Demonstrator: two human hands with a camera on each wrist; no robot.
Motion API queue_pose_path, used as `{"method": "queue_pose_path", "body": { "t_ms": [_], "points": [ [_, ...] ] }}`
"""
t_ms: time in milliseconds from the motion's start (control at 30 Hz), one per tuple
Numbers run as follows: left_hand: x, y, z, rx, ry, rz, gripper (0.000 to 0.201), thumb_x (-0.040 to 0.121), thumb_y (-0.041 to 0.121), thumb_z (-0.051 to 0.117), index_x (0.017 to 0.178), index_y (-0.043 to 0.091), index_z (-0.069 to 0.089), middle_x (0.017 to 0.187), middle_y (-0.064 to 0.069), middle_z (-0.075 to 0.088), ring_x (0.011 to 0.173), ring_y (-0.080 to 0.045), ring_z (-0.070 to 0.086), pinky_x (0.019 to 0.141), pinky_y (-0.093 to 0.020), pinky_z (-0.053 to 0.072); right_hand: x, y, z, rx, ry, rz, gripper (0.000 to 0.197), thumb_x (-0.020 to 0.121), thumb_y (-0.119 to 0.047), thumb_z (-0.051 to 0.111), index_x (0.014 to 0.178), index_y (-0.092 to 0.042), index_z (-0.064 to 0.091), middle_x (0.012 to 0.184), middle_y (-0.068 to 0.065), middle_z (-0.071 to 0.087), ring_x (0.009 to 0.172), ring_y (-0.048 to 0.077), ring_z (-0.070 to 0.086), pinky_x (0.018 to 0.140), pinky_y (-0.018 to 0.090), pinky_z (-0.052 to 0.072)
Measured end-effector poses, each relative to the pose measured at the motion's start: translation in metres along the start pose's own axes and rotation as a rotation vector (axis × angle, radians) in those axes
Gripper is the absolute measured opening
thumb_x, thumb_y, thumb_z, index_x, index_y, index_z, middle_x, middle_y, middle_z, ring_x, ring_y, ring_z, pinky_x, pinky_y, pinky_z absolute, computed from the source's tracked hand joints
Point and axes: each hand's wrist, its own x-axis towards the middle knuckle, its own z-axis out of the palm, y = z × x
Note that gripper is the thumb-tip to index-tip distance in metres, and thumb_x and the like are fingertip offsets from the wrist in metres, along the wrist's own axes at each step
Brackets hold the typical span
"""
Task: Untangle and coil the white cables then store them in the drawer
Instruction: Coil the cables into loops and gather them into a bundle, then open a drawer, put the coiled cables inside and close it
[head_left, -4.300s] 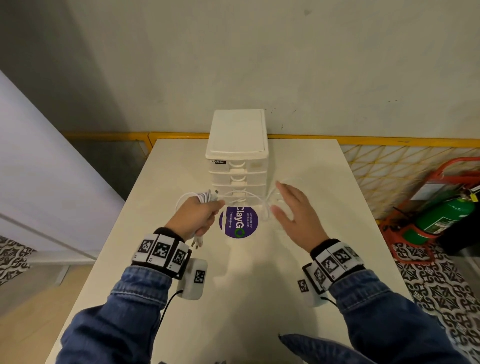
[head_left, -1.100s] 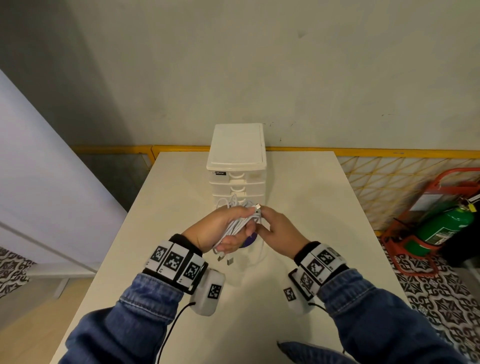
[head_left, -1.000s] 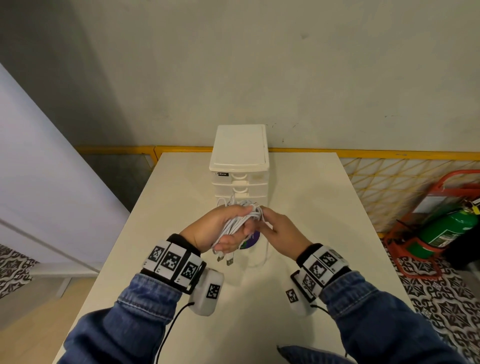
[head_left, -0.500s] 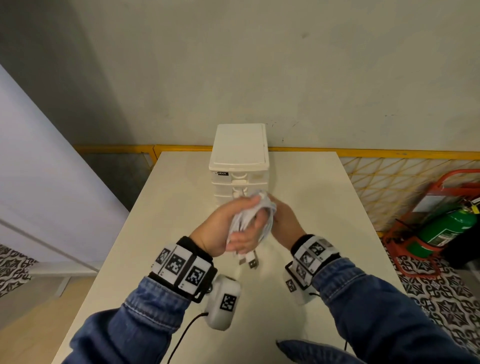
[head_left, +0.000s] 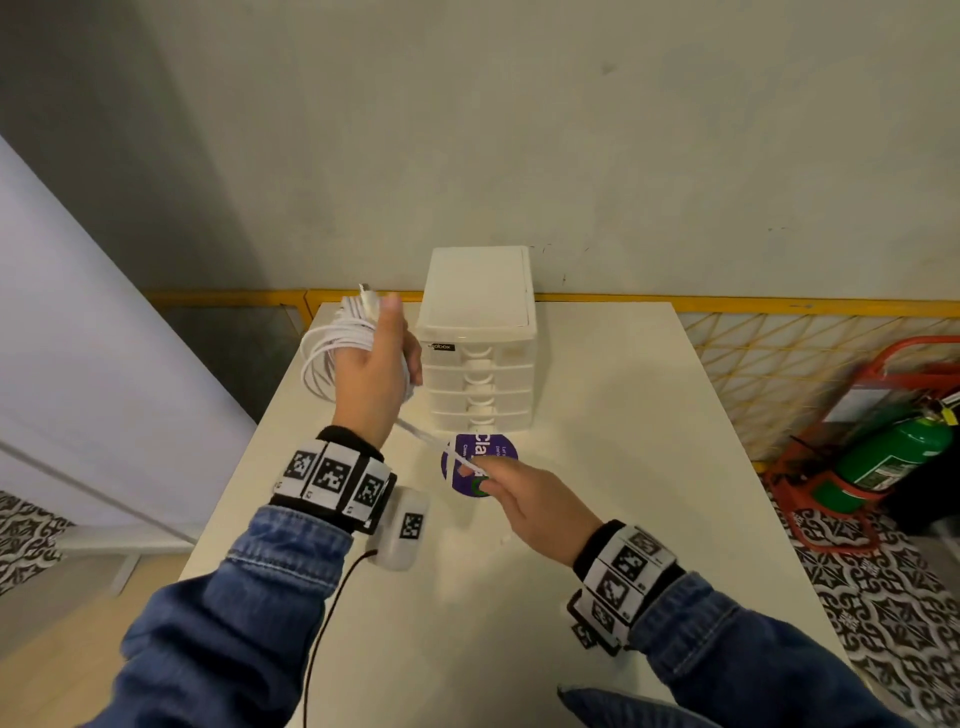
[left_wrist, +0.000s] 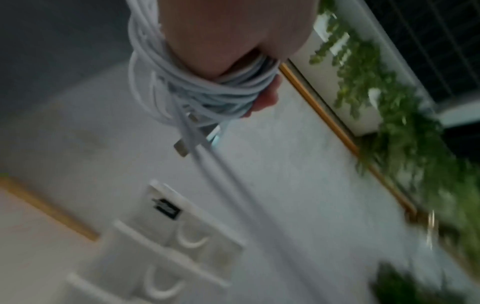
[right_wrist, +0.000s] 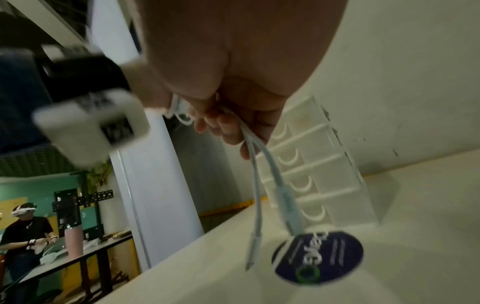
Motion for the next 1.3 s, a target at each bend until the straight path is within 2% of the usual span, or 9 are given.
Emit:
{"method": "queue_pose_path", "body": {
  "t_ms": [233, 400, 500, 600, 733, 867, 967, 1167, 1300],
  "points": [
    [-0.019, -0.033, 0.0, 0.619, -0.545, -0.249, 0.082, 0.078, 0.072, 0.032, 0.066, -0.004, 0.063, 0.046, -0.01, 0.054, 0.038, -0.018, 0.05, 0.049, -0.022, 0.042, 0.013, -0.013, -0.047, -0.232, 0.169, -0.208, 0.03, 0.091, -0.029, 0.037, 0.107, -0.026, 0.061, 0.083, 0.002, 0.056, 0.065, 0.019, 0.054, 0.057, 0.032, 0.043],
    [-0.04, -0.033, 0.014, 0.039, -0.927, -0.561, 0.085, 0.077, 0.076, 0.012, 0.075, 0.002, 0.053, 0.037, -0.006, 0.039, 0.025, -0.014, 0.036, 0.032, -0.017, 0.028, 0.023, -0.021, -0.061, -0.179, 0.258, -0.242, 0.019, 0.09, -0.033, 0.04, 0.102, -0.031, 0.054, 0.079, -0.005, 0.058, 0.066, 0.01, 0.056, 0.06, 0.029, 0.045],
    [-0.043, -0.035, 0.017, -0.282, -1.055, -0.649, 0.082, 0.069, 0.084, 0.029, 0.075, 0.006, 0.052, 0.035, 0.001, 0.038, 0.023, -0.009, 0.031, 0.033, -0.016, 0.024, 0.026, -0.019, -0.063, 0.025, 0.302, -0.128, 0.023, 0.085, -0.041, 0.043, 0.105, -0.033, 0.046, 0.072, -0.014, 0.051, 0.063, 0.003, 0.05, 0.063, 0.021, 0.041],
    [-0.046, -0.035, 0.018, -0.312, -1.085, -0.548, 0.05, 0.079, 0.056, 0.064, 0.072, 0.009, 0.052, 0.037, 0.002, 0.037, 0.024, -0.008, 0.031, 0.034, -0.017, 0.025, 0.027, -0.015, -0.06, 0.19, 0.261, -0.092, 0.03, 0.087, -0.041, 0.044, 0.107, -0.024, 0.058, 0.078, -0.024, 0.051, 0.072, 0.0, 0.051, 0.07, 0.011, 0.038],
    [-0.054, -0.031, 0.027, -0.346, -1.208, -0.535, 0.036, 0.091, 0.013, 0.051, 0.055, 0.015, 0.053, 0.035, 0.005, 0.041, 0.024, -0.009, 0.033, 0.033, -0.023, 0.024, 0.028, -0.016, -0.057, 0.275, 0.17, -0.073, 0.042, 0.091, -0.042, 0.035, 0.118, -0.022, 0.06, 0.097, -0.007, 0.051, 0.089, 0.003, 0.053, 0.084, 0.015, 0.039],
    [-0.055, -0.021, 0.033, -0.28, -1.285, -0.615, 0.039, 0.087, 0.013, 0.051, 0.047, 0.016, 0.05, 0.033, 0.005, 0.04, 0.023, -0.009, 0.033, 0.035, -0.017, 0.028, 0.025, -0.019, -0.053, 0.58, 0.034, -0.007, 0.052, 0.084, -0.041, 0.038, 0.118, -0.01, 0.062, 0.121, 0.008, 0.06, 0.113, 0.016, 0.055, 0.101, 0.025, 0.039],
    [-0.052, -0.013, 0.032, -0.238, -1.343, -0.588, 0.046, 0.088, 0.009, 0.045, 0.045, 0.018, 0.058, 0.033, 0.009, 0.041, 0.024, -0.007, 0.034, 0.035, -0.018, 0.024, 0.024, -0.024, -0.051, 0.713, 0.03, 0.023, 0.054, 0.081, -0.039, 0.041, 0.106, 0.003, 0.063, 0.111, 0.02, 0.065, 0.105, 0.027, 0.06, 0.095, 0.031, 0.045],
    [-0.041, -0.01, 0.023, -0.346, -1.27, -0.594, 0.026, 0.088, 0.016, 0.055, 0.063, 0.014, 0.057, 0.039, 0.006, 0.047, 0.028, -0.007, 0.043, 0.039, -0.016, 0.037, 0.017, -0.028, -0.048, 0.69, 0.106, 0.087, 0.044, 0.082, -0.053, 0.04, 0.094, -0.02, 0.065, 0.092, -0.003, 0.067, 0.088, 0.003, 0.062, 0.081, 0.013, 0.045],
    [-0.038, -0.011, 0.016, -0.241, -1.151, -0.552, 0.028, 0.089, 0.009, 0.053, 0.062, 0.012, 0.06, 0.043, -0.001, 0.048, 0.035, -0.013, 0.046, 0.045, -0.022, 0.042, 0.012, -0.029, -0.045, 0.674, 0.173, 0.061, 0.072, 0.076, -0.072, 0.045, 0.098, -0.005, 0.061, 0.092, 0.006, 0.064, 0.088, 0.01, 0.06, 0.082, 0.023, 0.048]
  ]
}}
